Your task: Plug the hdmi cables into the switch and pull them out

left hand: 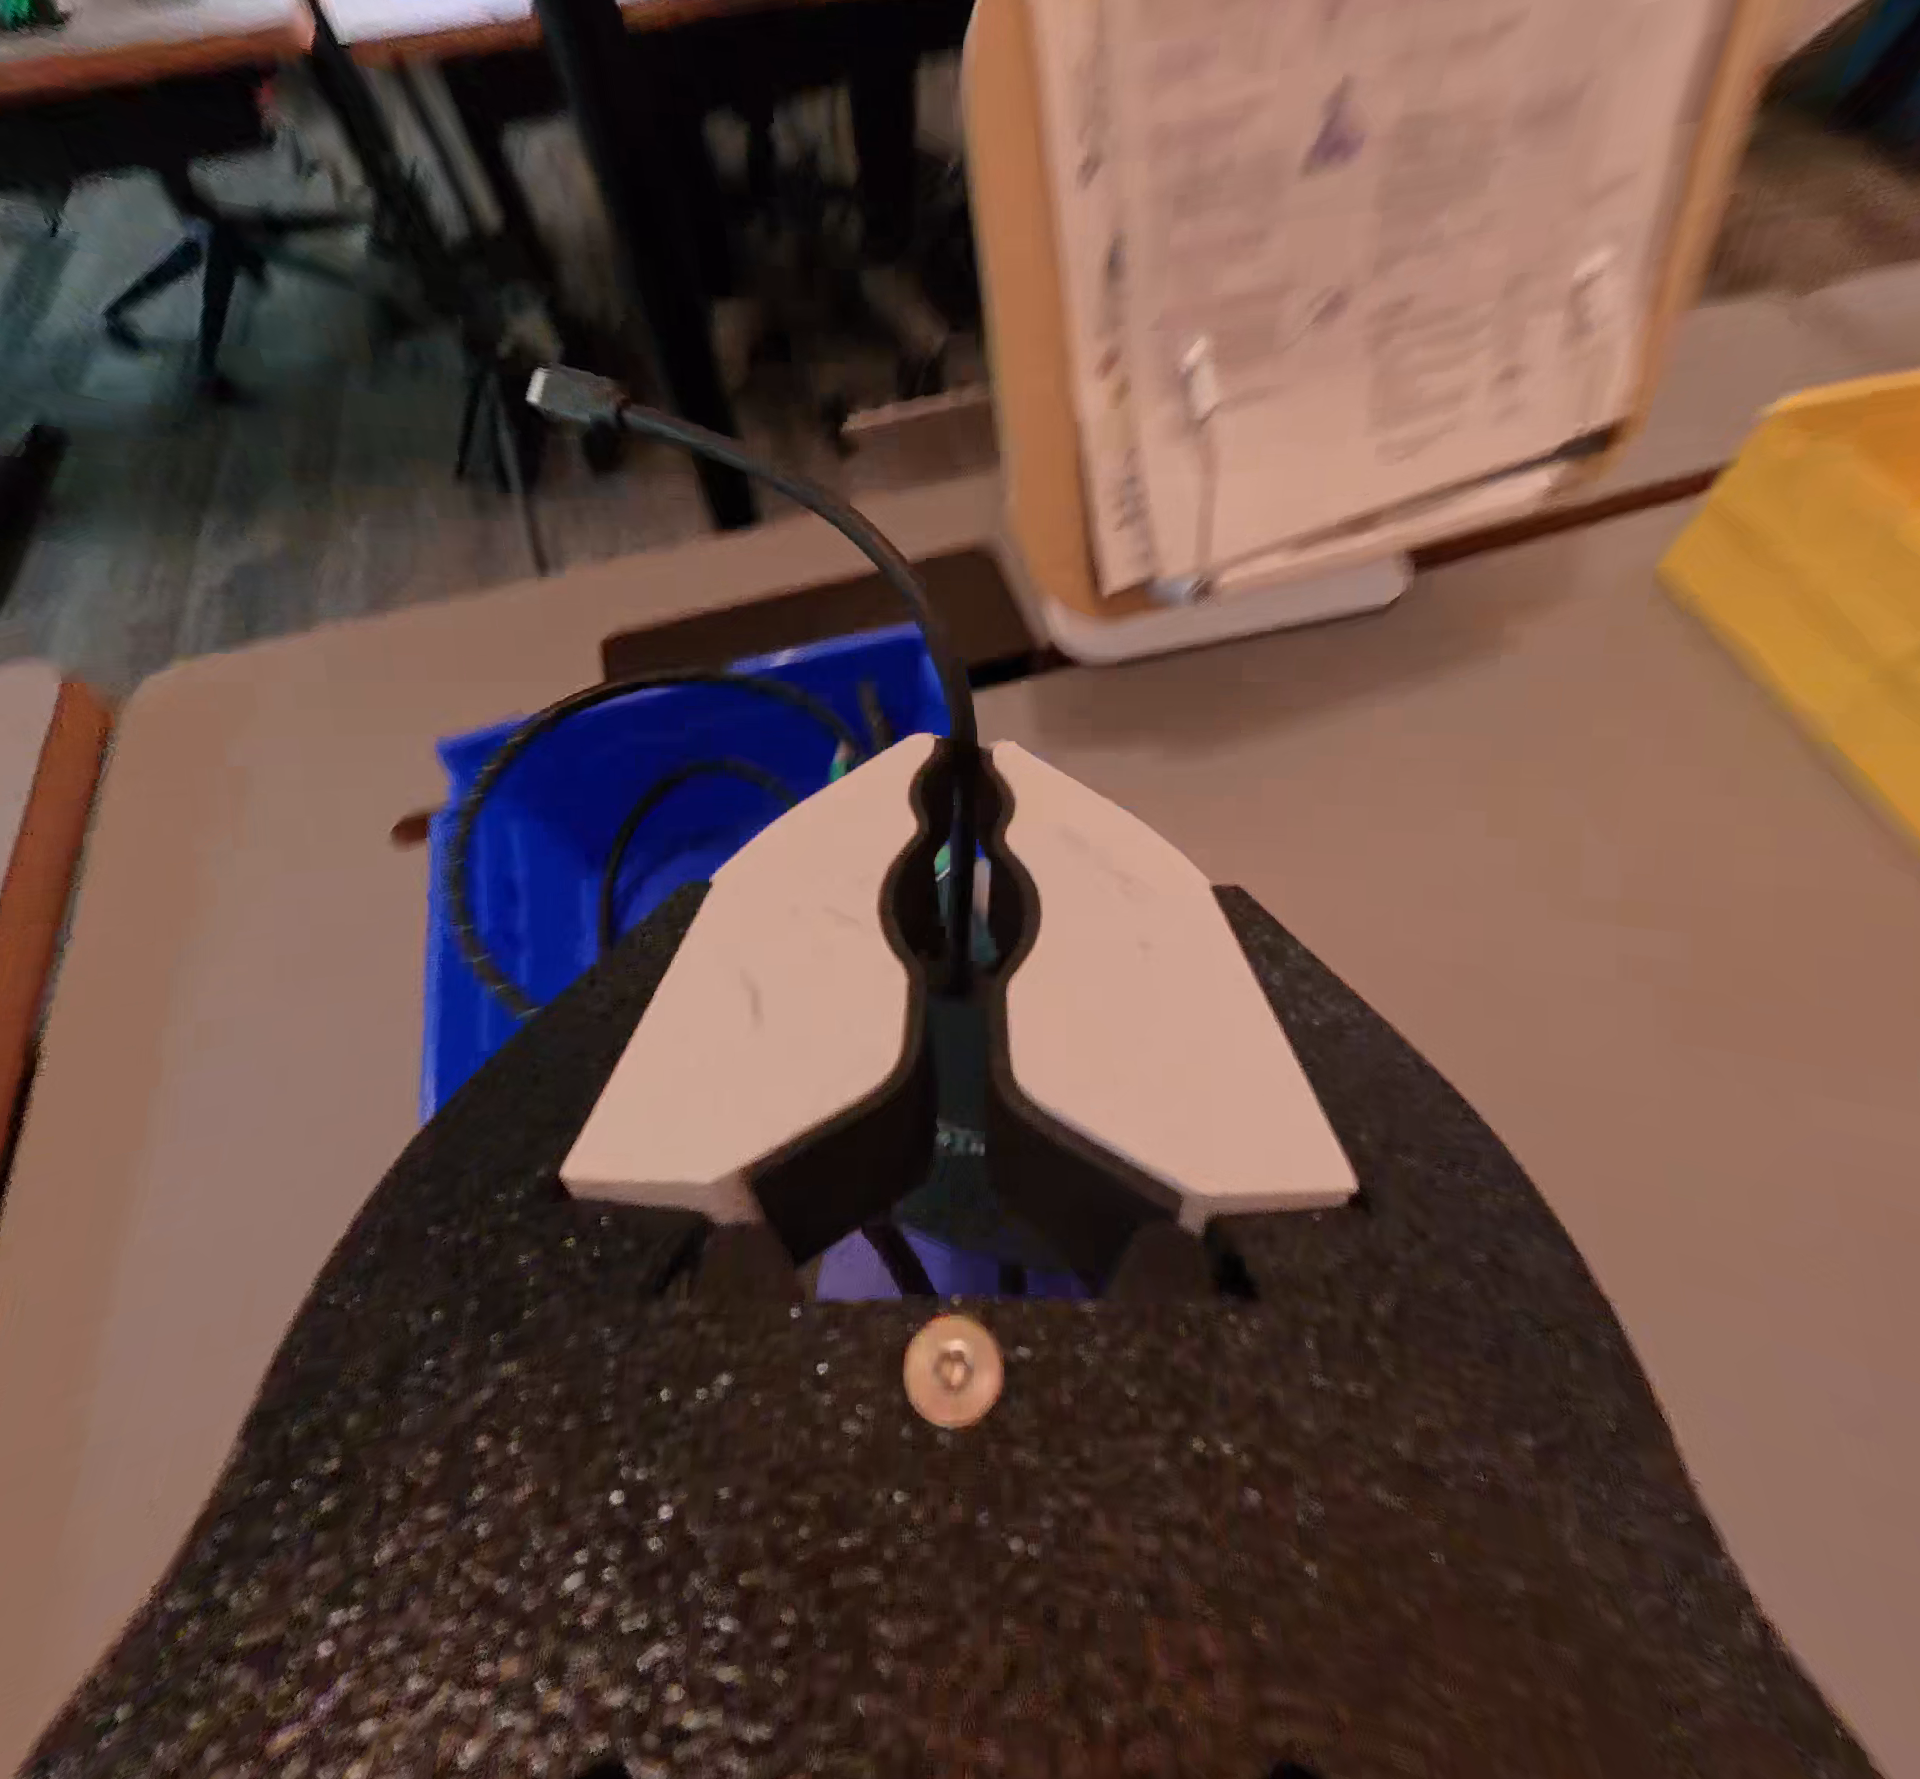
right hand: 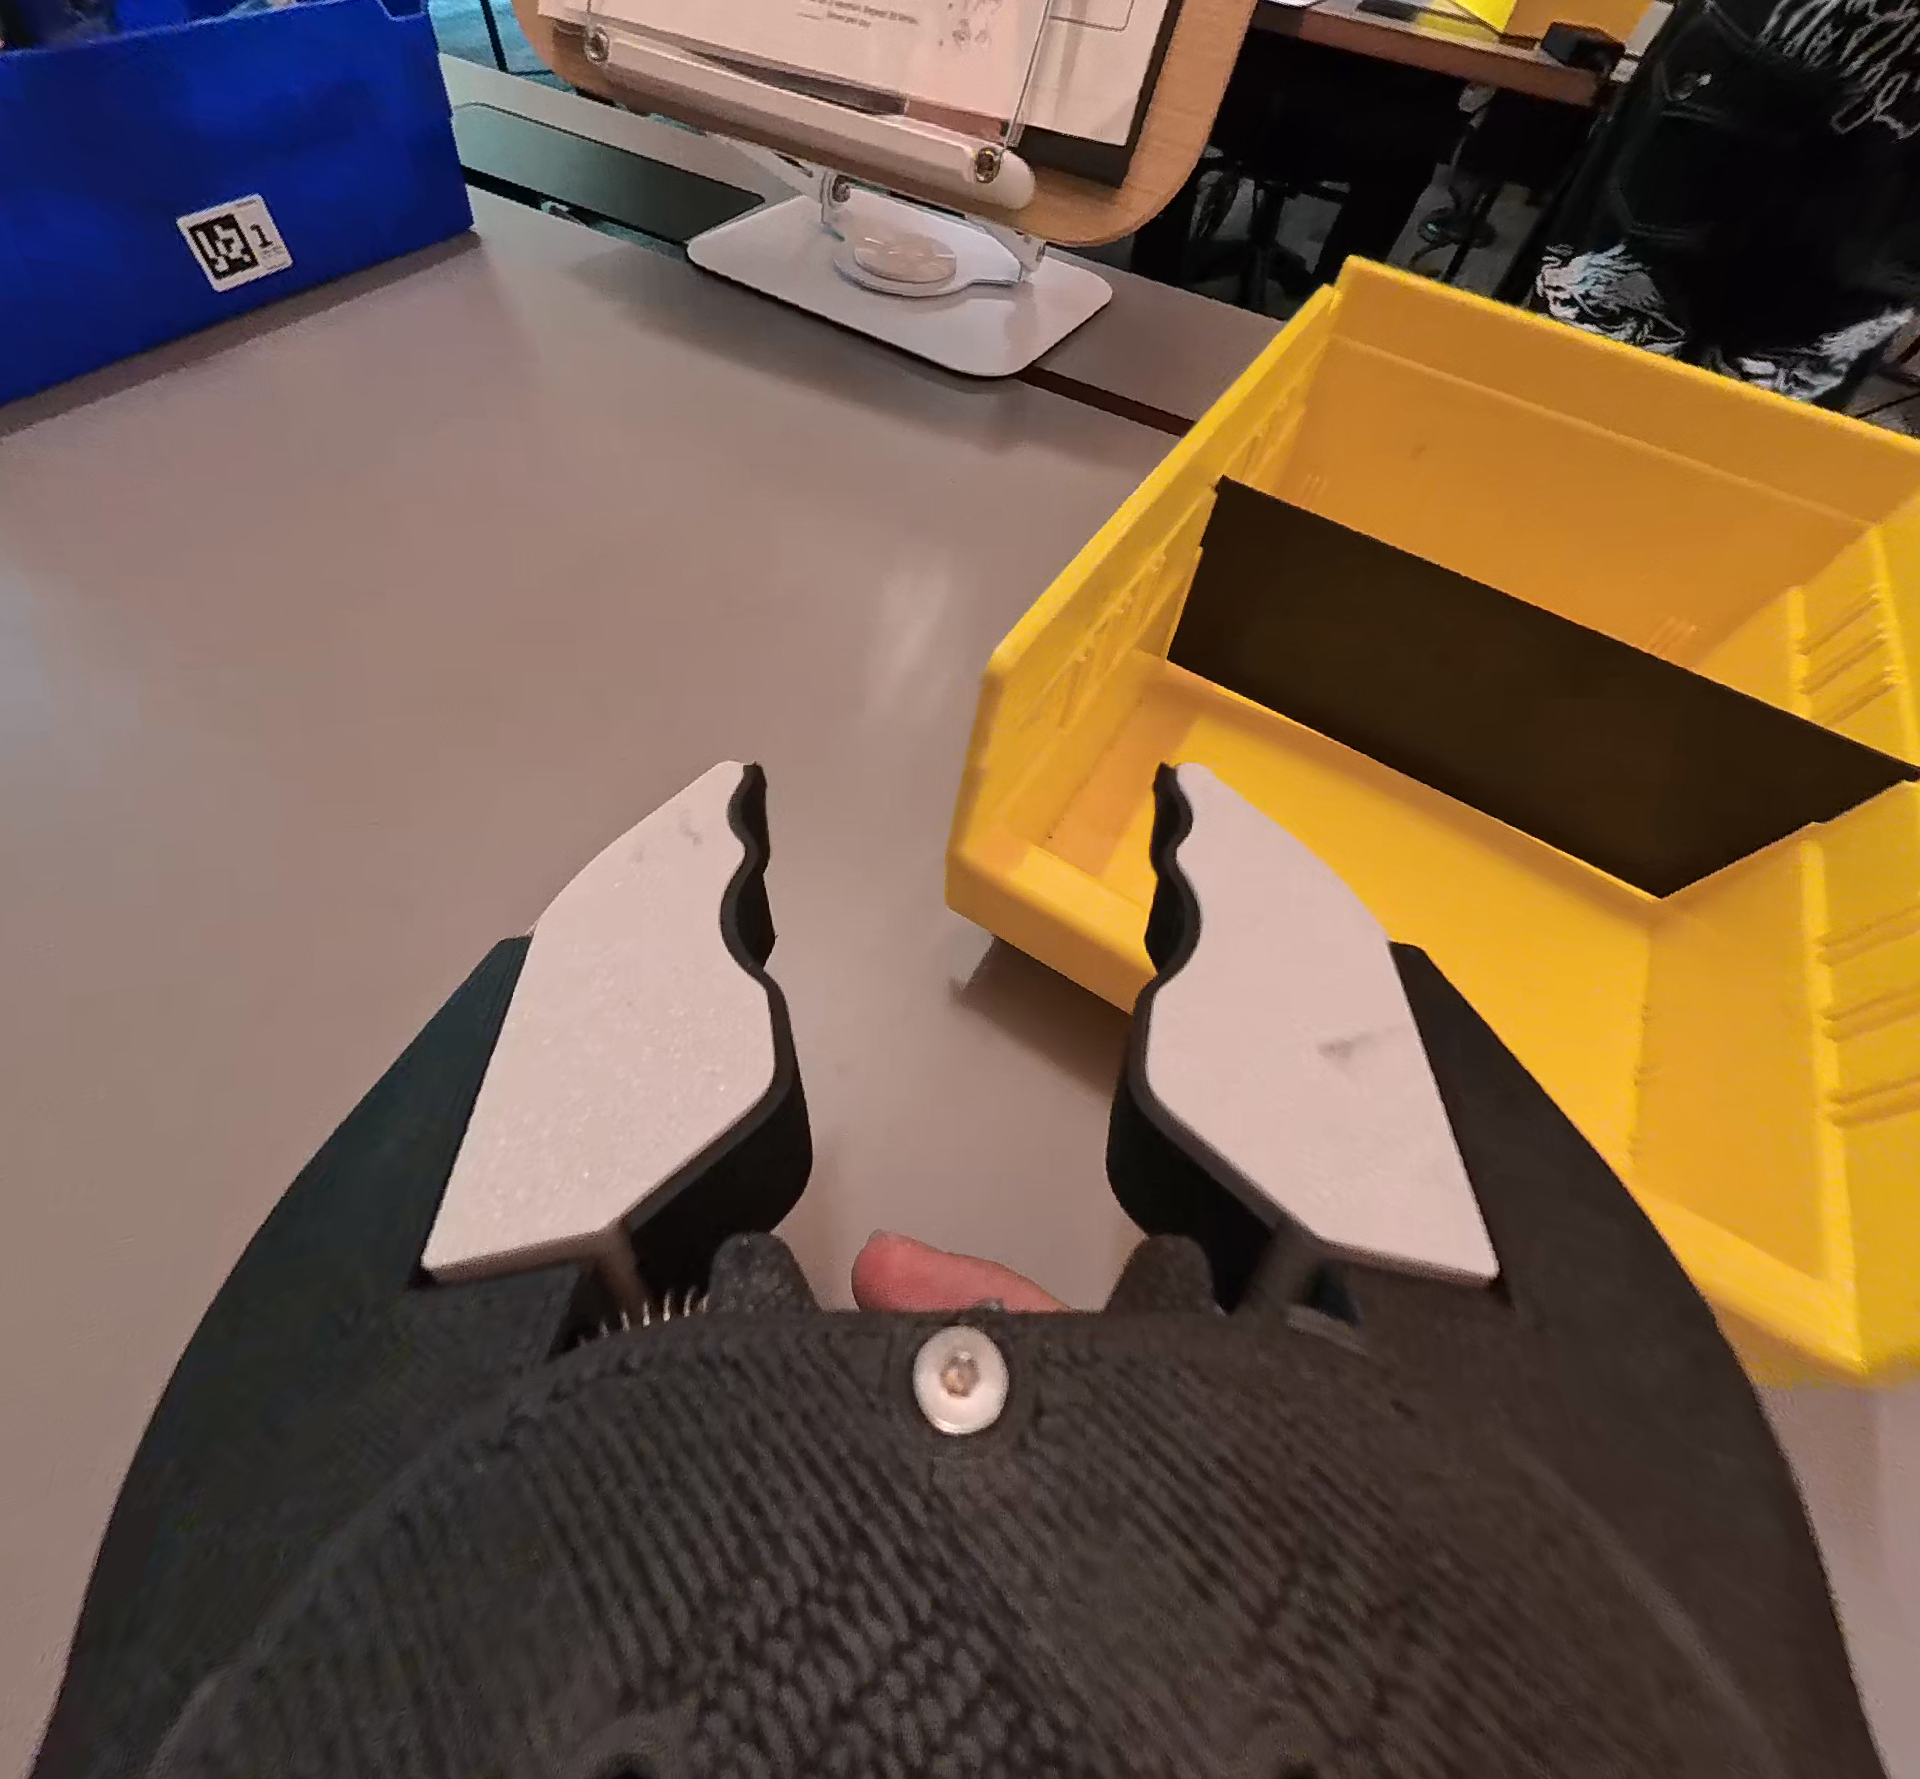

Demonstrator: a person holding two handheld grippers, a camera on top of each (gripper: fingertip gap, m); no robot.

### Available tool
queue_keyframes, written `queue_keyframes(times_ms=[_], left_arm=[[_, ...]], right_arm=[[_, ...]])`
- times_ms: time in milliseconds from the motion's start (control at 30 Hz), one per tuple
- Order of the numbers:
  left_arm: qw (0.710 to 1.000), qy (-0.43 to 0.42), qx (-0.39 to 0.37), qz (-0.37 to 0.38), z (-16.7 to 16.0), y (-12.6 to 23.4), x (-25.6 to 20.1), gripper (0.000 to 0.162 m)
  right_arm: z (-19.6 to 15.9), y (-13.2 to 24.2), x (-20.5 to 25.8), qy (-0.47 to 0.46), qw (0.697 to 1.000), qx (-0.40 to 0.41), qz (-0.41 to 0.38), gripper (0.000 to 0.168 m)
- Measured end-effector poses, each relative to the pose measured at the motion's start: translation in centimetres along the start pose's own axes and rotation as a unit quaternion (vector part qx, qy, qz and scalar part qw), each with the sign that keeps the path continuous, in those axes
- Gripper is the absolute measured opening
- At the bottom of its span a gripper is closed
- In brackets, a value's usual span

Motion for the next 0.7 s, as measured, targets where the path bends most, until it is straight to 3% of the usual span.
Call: queue_keyframes(times_ms=[33,233,400,567,700], left_arm=[[1.000,0.002,-0.026,-0.016,0.7,1.1,-0.7,0.004],[0.979,-0.047,-0.188,-0.068,4.9,8.1,-6.3,0.004],[0.950,-0.110,-0.260,-0.136,6.0,11.5,-13.6,0.004],[0.930,-0.117,-0.267,-0.222,3.8,9.3,-21.3,0.004],[0.925,-0.083,-0.236,-0.287,0.8,5.1,-26.3,0.004]], right_arm=[[0.0,-0.1,0.2,0.002,1.000,0.001,0.002,0.071],[0.9,-0.5,1.7,0.026,0.999,-0.020,0.022,0.072],[3.9,0.9,5.6,0.040,0.984,-0.124,0.123,0.079],[7.4,2.6,12.1,0.031,0.935,-0.264,0.236,0.084],[8.0,1.6,16.1,-0.005,0.914,-0.285,0.289,0.085]])
Point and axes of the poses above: each gripper's, where its closed fingertips meet, y back along the fingers, z out of its top, x = y × z across the jaws, the point moved 5 cm from there along y, back along the fingers, and after that the axes turned 13 degrees about x, right-handed, at the moved point
